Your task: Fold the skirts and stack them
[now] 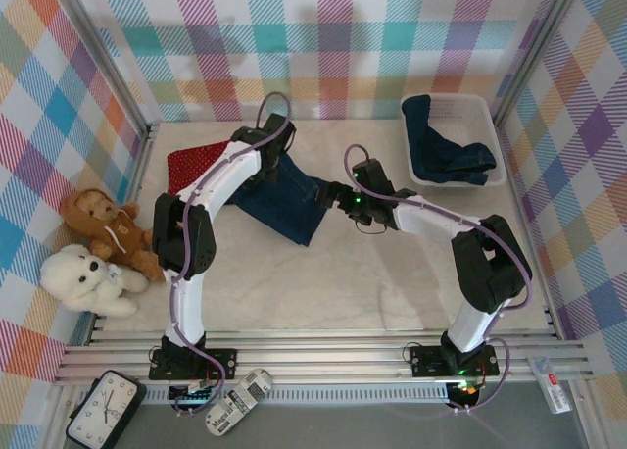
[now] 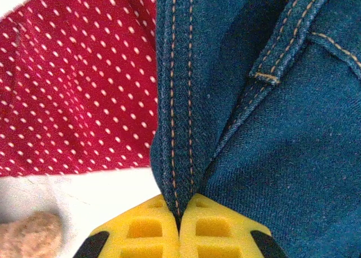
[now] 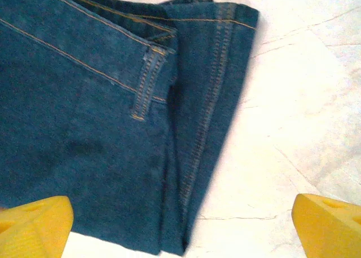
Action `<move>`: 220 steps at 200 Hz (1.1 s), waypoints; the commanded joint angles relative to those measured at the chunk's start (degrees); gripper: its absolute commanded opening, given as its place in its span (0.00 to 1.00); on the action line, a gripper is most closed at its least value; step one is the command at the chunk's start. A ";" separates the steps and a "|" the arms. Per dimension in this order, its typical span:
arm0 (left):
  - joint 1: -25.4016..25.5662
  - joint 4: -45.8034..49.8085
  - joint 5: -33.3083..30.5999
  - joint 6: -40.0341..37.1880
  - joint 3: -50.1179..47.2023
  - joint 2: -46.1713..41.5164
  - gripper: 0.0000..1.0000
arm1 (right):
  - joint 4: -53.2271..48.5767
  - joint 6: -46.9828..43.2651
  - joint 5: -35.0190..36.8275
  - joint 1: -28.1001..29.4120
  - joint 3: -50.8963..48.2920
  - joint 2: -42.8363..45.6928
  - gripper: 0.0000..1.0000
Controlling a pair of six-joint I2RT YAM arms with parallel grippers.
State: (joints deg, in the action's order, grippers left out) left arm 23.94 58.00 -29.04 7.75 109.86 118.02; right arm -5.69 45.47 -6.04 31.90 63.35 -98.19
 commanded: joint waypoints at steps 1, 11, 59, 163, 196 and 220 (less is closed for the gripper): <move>-2.87 3.52 -5.58 -3.76 6.09 -0.95 0.00 | -0.85 -0.08 0.30 -0.08 -0.51 -0.04 0.99; -3.94 3.76 -5.24 -4.05 6.99 -1.16 0.00 | -0.71 0.10 0.00 -0.06 -0.29 -0.45 0.99; -10.64 4.17 1.01 -4.24 9.01 -2.85 0.00 | -0.76 0.23 -1.12 -0.07 1.66 -2.72 0.99; -26.13 -2.36 30.04 -5.64 5.63 -4.54 0.00 | -1.07 0.49 -1.34 -0.08 1.99 -3.76 0.99; -22.73 -4.71 27.73 -1.02 -3.02 -5.96 0.00 | -0.76 0.07 -2.11 -0.07 2.87 -4.39 0.99; -22.54 -5.02 25.09 1.74 -6.47 -5.33 0.00 | 3.92 -2.58 -9.15 -0.05 3.57 -5.87 0.99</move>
State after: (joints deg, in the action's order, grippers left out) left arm 0.75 54.22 -3.46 5.80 106.39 114.04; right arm -5.54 45.39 -8.51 31.88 64.58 -102.24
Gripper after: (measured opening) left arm 0.046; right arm 0.991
